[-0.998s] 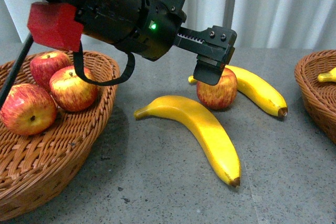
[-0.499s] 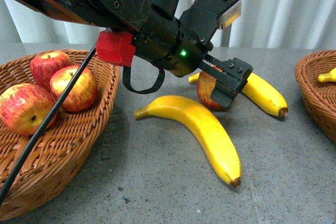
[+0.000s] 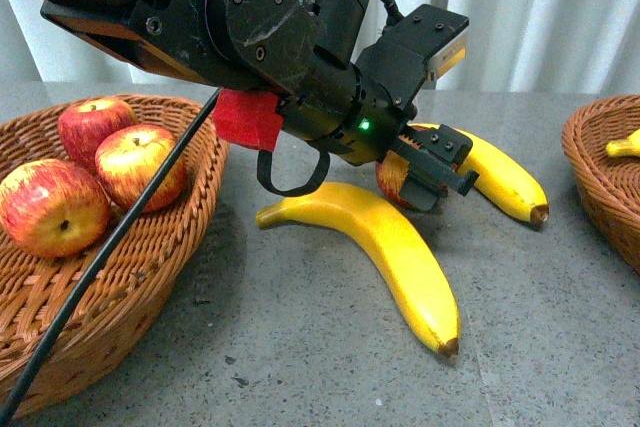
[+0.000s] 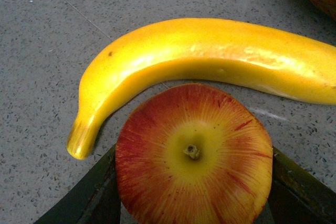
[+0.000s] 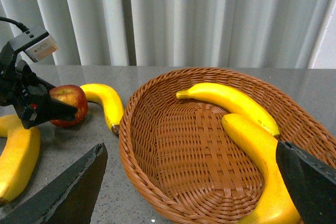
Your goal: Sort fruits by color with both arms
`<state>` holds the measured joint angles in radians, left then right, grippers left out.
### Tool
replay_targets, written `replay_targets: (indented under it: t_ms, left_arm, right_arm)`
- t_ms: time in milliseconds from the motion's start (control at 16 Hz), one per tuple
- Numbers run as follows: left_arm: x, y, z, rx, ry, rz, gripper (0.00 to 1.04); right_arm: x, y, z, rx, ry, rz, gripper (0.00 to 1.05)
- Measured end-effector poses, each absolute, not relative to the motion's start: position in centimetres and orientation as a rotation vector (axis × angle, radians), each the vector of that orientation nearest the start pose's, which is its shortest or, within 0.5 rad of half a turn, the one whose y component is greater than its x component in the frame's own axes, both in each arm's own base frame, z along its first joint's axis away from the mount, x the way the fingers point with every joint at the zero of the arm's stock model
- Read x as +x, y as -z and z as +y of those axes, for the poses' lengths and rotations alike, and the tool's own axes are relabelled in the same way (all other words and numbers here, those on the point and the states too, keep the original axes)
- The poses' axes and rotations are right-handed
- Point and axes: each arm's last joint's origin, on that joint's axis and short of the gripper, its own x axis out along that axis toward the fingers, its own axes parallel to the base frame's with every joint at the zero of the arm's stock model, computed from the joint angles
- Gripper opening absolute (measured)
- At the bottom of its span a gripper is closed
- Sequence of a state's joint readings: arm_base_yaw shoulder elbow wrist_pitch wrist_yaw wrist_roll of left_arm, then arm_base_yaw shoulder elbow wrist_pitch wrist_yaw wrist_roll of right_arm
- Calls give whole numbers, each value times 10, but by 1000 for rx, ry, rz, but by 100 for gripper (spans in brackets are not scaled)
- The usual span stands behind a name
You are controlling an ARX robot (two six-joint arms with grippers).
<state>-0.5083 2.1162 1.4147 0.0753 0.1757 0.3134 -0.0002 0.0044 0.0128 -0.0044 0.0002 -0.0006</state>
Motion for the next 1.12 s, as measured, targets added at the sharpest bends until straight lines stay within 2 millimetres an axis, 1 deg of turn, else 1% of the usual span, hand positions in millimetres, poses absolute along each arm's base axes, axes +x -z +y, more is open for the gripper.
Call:
replay_targets:
  t_ms: [62, 125, 249, 312, 374, 436, 499, 561, 686, 811, 935, 1060, 1122]
  left_arm:
    - [400, -162, -229, 400, 743, 514, 67]
    - [396, -172, -226, 411, 693, 494, 67]
    - [380, -220, -213, 395, 551, 361, 66]
    - [367, -243, -204, 380, 487, 288, 66]
    - [352, -260, -194, 352, 434, 223, 66]
    - [339, -268, -185, 323, 380, 195, 66]
    - [324, -272, -175, 289, 323, 187, 66]
    - [317, -271, -170, 273, 292, 191, 66]
    - [289, -263, -151, 232, 165, 208, 66]
    - [266, -254, -136, 192, 58, 229, 66]
    - [249, -243, -128, 173, 18, 261, 66]
    - [238, -232, -122, 171, -24, 289, 66]
    - [233, -231, -119, 171, -45, 291, 66]
  right_arm:
    - [97, -167, 0, -1, 0, -4, 98]
    - [97, -167, 0, 0, 0, -4, 98]
    - [97, -167, 0, -1, 0, -4, 98]
    - [97, -167, 0, -1, 0, -4, 98]
    - [97, -167, 0, -1, 0, -4, 98]
    - [97, -167, 0, -1, 0, -4, 98]
    - [97, -167, 0, 0, 0, -4, 98]
    - [97, -167, 0, -1, 0, -4, 98]
    - [97, -167, 0, -1, 0, -4, 98]
    - [97, -167, 0, -1, 0, -4, 98]
    - [97, -167, 0, -1, 0, -4, 98]
    - [97, -167, 0, -1, 0, -4, 98]
    - [97, -167, 0, -1, 0, -4, 98]
